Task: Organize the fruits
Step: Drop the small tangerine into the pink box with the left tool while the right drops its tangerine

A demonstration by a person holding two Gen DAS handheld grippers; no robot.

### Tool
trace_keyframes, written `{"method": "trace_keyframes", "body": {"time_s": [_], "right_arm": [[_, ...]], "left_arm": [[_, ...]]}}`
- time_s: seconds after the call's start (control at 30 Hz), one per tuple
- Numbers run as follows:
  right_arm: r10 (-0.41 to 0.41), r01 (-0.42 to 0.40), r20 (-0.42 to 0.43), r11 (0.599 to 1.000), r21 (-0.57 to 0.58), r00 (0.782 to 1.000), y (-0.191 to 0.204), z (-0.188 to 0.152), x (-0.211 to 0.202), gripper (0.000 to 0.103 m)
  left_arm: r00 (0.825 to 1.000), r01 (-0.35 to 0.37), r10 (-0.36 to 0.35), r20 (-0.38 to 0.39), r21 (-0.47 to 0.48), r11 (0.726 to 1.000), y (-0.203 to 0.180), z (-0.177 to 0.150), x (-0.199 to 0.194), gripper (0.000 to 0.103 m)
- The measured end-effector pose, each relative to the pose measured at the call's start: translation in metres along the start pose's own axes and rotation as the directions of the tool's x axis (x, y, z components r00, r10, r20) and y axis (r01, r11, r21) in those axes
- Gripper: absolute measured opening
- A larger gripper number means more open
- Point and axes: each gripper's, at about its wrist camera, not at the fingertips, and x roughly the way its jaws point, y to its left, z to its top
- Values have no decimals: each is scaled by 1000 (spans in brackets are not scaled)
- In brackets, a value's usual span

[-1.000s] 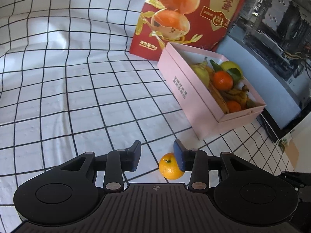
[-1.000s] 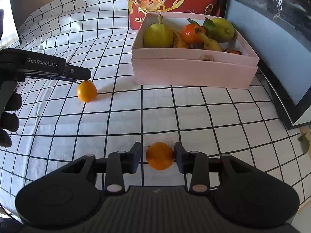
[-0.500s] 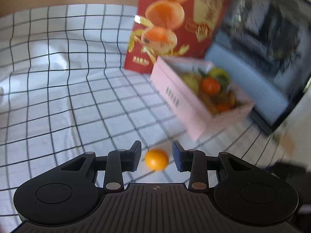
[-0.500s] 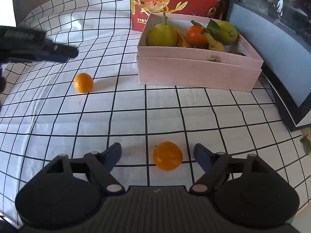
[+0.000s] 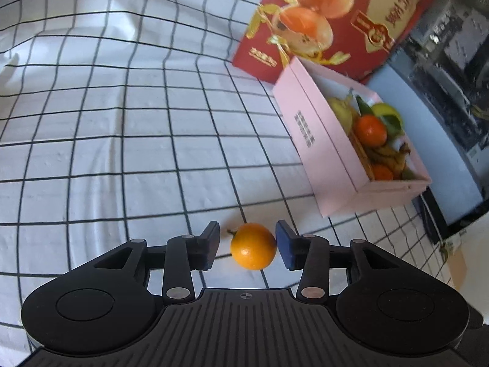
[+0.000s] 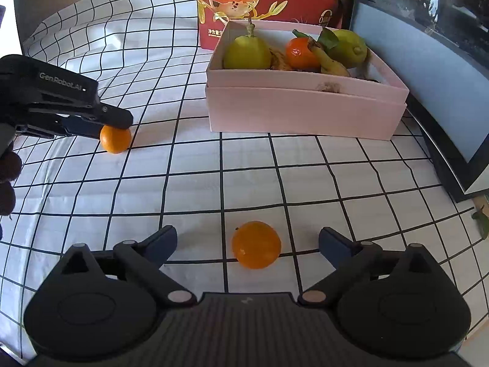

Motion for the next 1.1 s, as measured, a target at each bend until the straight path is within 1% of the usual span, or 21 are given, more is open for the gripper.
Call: {"method": "trace_keyframes", "body": {"time_s": [0.03, 0.1, 0.17, 0.23, 0.33, 0.37, 0.4, 0.43, 0.5, 0.53, 0.57, 0.63, 0.67, 0.7, 0.8, 0.83, 0.9, 0.97, 1.03, 1.07, 1.1], "right_arm": [[1, -1, 4, 1000, -1, 1000, 0, -1, 0, 101], [3, -3, 8, 1000, -1, 1000, 1, -3, -1, 103], [-1, 0, 12, 1000, 5, 1000, 2, -5, -2, 103], [-1, 1, 14, 1000, 5, 1000, 1, -4, -2, 103], [16, -16, -1, 1000, -16, 1000, -1, -2, -2, 103], [19, -19, 2, 1000, -22, 1000, -2, -3, -3, 99], [21, -21, 13, 999, -25, 1000, -3, -4, -6, 91], [26, -26, 19, 999, -31, 999, -3, -4, -8, 88], [35, -34, 24, 998, -45, 999, -3, -6, -11, 78], [35, -34, 28, 998, -46, 999, -3, -6, -12, 75], [34, -32, 31, 998, -46, 999, -3, -7, -13, 69], [31, -29, 37, 998, -49, 999, -4, -5, -15, 49], [30, -28, 30, 998, -54, 999, -4, -2, -16, 29], [31, -29, 17, 998, -61, 999, -5, 1, -17, 29], [34, -31, 54, 998, -51, 998, -14, 16, -35, 29], [41, -37, 81, 998, -48, 996, -18, 23, -44, 29], [33, -24, 180, 998, -55, 983, -29, 46, -69, 29], [14, 7, 285, 997, -72, 958, -38, 75, -89, 29], [-2, 37, 363, 995, -91, 932, -45, 106, -98, 29], [-8, 51, 397, 994, -99, 918, -47, 121, -99, 29], [-11, 65, 438, 992, -107, 899, -51, 139, -97, 29]], "left_arm": [[1000, -2, 2, -7, 15, 1000, -3, -1, 2, 48], [1000, -19, 20, -6, 52, 998, -10, -3, 3, 44], [1000, -24, 24, -6, 62, 998, -12, -4, 4, 43], [1000, -25, 25, -8, 69, 997, -12, -5, 3, 38], [1000, -14, 16, -25, 83, 996, -13, -8, 0, 37], [999, -10, 13, -32, 90, 996, -15, -10, -1, 37], [999, -4, 8, -38, 101, 995, -17, -12, -2, 37], [999, 3, 2, -43, 118, 993, -19, -16, -4, 37], [999, 14, -7, -52, 147, 989, -25, -23, -8, 37], [998, 22, -14, -56, 158, 987, -28, -26, -10, 37], [998, 34, -24, -61, 172, 985, -31, -29, -12, 37], [997, 57, -46, -64, 191, 980, -37, -30, -17, 37], [996, 73, -63, -57, 197, 978, -41, -28, -21, 37], [996, 89, -81, -45, 203, 975, -45, -25, -26, 37], [991, 126, -134, 22, 216, 968, -59, 1, -44, 37], [986, 145, -160, 52, 219, 965, -65, 15, -51, 37], [971, 175, -210, 116, 252, 952, -82, 48, -64, 37], [955, 192, -247, 165, 293, 937, -103, 82, -70, 38], [941, 202, -272, 200, 314, 928, -123, 118, -68, 37], [937, 209, -283, 205, 319, 924, -132, 137, -62, 37], [937, 217, -287, 199, 312, 925, -138, 153, -53, 37]]}}
